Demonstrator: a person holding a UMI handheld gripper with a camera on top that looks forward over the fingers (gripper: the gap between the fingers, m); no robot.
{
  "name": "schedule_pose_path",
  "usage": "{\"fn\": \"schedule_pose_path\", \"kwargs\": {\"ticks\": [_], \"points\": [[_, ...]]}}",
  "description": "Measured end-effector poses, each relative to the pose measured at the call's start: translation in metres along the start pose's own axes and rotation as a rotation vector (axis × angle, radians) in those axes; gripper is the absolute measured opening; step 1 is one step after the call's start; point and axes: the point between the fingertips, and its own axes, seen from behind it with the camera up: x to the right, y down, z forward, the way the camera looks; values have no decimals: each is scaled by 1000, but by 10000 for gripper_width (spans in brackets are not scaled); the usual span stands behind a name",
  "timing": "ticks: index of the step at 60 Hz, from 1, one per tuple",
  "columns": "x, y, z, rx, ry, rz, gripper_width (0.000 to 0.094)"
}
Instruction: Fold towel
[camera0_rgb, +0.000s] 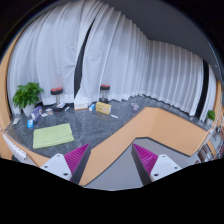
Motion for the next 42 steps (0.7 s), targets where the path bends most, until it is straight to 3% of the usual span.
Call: {"fn": "schedule_pose_path", "kwargs": {"ticks": [12,27,35,42], "points": [[-13,30,14,-68,-7,7,850],[-73,110,41,-163,-35,-59,851],[-164,150,55,-205,-140,-67,847],[-273,157,69,-203,-274,-45,850]]}}
